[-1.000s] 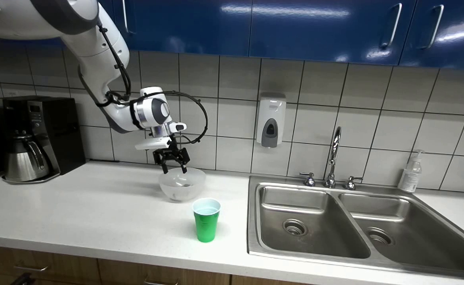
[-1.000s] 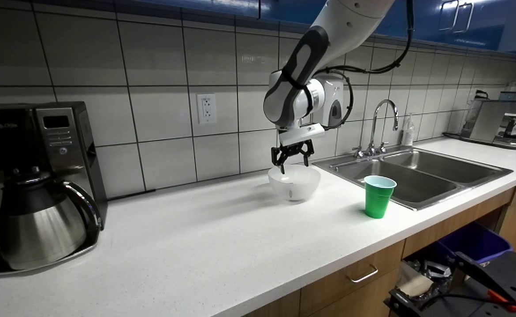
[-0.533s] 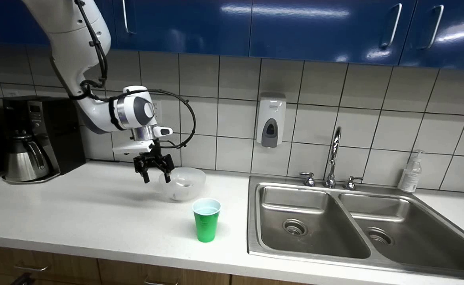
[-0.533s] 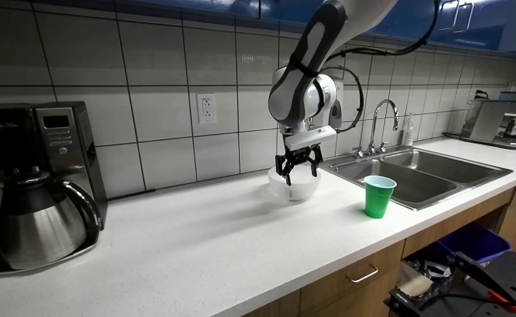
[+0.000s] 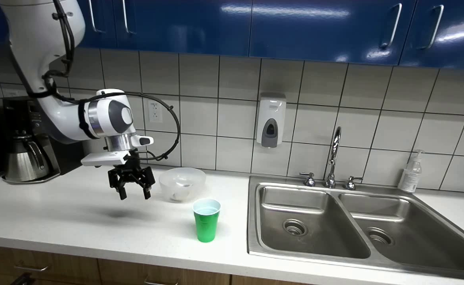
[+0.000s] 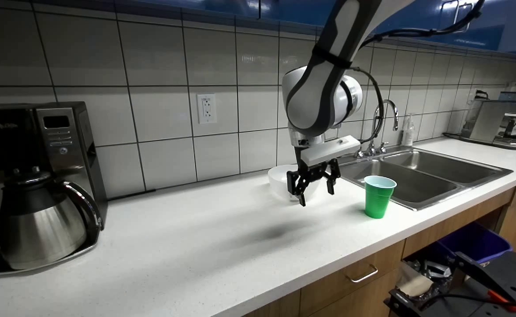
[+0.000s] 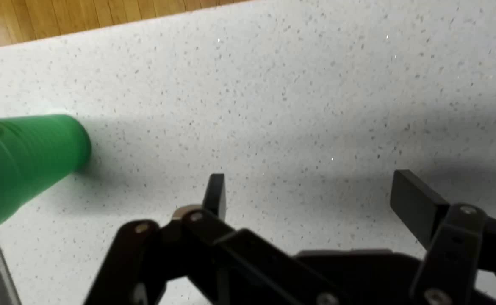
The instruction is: Put the packet in the bowl.
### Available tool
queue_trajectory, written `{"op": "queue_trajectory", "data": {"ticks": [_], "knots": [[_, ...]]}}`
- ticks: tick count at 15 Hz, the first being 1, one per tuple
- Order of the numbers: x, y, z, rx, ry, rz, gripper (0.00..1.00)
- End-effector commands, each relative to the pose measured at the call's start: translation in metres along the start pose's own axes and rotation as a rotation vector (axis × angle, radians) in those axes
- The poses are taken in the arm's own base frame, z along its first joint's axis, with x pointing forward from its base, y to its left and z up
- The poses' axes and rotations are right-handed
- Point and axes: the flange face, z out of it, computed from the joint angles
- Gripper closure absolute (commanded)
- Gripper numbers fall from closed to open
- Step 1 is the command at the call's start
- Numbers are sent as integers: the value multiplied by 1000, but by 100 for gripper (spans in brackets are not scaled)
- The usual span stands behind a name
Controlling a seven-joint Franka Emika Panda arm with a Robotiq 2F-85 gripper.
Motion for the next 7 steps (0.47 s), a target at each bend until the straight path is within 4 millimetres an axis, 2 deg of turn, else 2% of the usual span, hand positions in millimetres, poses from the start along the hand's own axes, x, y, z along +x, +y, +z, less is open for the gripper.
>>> {"op": "queue_trajectory", "data": {"ticks": [1, 5, 6, 7], "knots": [[-48, -8, -5, -3, 21, 12, 0], [-84, -15, -1, 3, 7, 13, 0], [-62, -16, 9, -2, -12, 0, 0], [-69, -16, 9, 0, -17, 1, 0]]}}
